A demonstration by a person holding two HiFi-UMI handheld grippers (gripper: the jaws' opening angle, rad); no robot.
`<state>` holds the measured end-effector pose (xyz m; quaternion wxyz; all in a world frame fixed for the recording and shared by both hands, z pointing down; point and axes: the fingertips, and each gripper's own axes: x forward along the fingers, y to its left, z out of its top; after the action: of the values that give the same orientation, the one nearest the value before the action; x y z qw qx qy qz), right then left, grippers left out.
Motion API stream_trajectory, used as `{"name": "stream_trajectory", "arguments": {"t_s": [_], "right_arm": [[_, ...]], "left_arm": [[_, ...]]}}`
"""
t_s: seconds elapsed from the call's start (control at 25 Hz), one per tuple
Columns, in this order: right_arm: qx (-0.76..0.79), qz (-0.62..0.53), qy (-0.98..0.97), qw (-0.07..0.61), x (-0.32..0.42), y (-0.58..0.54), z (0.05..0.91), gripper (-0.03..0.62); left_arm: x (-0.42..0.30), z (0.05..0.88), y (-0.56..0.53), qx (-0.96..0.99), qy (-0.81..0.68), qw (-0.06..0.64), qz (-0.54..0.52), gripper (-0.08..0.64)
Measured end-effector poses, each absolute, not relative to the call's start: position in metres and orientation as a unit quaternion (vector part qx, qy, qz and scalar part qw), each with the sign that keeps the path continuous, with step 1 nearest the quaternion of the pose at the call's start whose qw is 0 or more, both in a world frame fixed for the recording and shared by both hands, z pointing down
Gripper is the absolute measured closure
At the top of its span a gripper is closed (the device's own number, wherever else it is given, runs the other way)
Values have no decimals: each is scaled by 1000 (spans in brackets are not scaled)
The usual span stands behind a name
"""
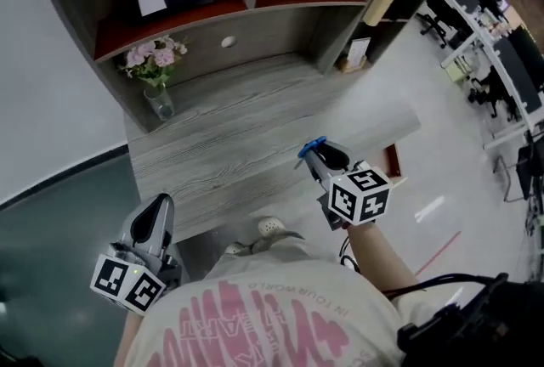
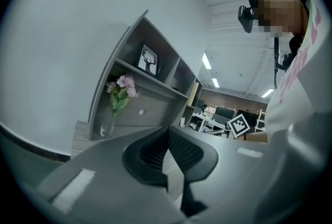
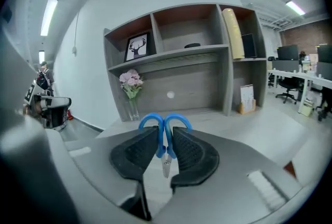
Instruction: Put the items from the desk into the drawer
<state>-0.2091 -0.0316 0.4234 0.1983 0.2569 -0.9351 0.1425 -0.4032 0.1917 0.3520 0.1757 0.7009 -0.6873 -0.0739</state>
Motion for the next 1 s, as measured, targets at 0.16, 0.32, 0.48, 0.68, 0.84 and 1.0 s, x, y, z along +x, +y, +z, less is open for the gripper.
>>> {"name": "stream_trajectory", "arguments": {"t_s": [0.16,0.32,0.48,0.68,0.84,1.0], "right_arm": [[313,150,-913,214,-149,-25,430,500],[384,169,-880,222,-77,-19,435,500],[461,192,-837,224,-11,-24,445,500],[509,210,-809,205,33,-39,446,500],[525,207,-804,186,52,-61,444,500],[528,220,-804,163,70,-82,448,500]], "left_arm": [[-377,347,160,743,-647,146,-84,540],[-348,350,128,781,-597,156,-92,540],[-316,353,111,819,-541,174,-77,540],[-303,361,102,830,-523,186,-55,540],[-300,361,93,824,-534,184,-52,540],[-280,362,82,822,-537,185,-35,540]]}}
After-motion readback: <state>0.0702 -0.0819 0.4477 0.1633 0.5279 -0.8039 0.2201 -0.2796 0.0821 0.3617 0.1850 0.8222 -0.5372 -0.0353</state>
